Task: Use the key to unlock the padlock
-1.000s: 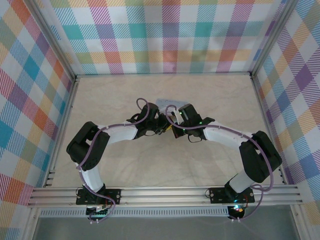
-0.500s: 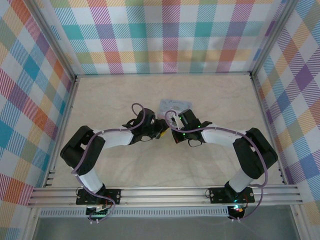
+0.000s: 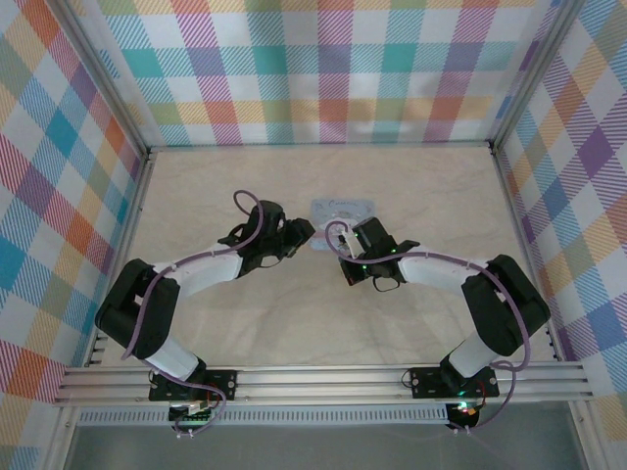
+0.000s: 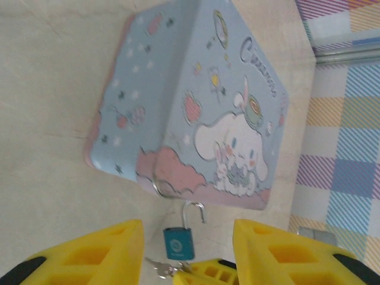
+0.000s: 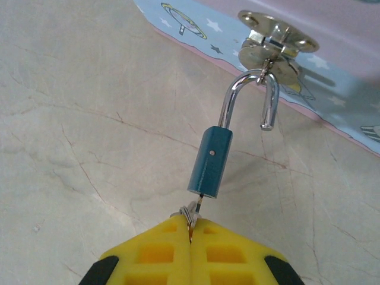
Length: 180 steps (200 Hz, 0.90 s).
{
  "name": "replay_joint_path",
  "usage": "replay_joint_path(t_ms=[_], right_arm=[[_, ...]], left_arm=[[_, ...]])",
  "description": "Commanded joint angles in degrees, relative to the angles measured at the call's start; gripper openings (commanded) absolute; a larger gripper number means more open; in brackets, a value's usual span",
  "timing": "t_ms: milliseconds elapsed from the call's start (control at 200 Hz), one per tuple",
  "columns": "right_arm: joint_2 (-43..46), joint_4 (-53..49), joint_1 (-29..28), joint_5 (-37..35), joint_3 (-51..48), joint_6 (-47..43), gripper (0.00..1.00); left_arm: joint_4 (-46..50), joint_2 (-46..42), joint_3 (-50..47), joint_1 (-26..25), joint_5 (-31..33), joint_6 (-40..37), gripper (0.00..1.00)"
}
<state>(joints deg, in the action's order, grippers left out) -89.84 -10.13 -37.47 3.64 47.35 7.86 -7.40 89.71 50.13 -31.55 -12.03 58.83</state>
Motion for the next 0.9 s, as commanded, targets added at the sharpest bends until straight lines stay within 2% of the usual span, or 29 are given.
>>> replay_joint_path(t_ms=[0, 135, 435, 805, 895], right_arm=[[1.2, -3.9, 0.2, 0.8, 1.7, -5.3, 0.0], [1.0, -4.3, 0.2, 0.7, 1.8, -8.0, 0.0], [1.1, -3.4, -0.4, 6.2, 2.6, -13.0, 0.0], [-0.3, -2.6, -2.8, 6.8, 3.5, -19.2, 0.0], [-1.6, -3.7, -3.9, 4.7, 4.9, -20.5, 0.0]], left_arm=[[4.0, -1.1, 2.9, 1.4, 2.6, -4.2, 0.44], [5.6, 0.4, 5.4, 2.5, 3.9, -6.2, 0.44], [6.2, 6.4, 11.1, 3.3, 3.8, -7.8, 0.44], [6.7, 11.9, 14.6, 3.6, 2.8, -8.0, 0.44], [6.6, 12.1, 14.4, 3.6, 2.8, -8.1, 0.44]])
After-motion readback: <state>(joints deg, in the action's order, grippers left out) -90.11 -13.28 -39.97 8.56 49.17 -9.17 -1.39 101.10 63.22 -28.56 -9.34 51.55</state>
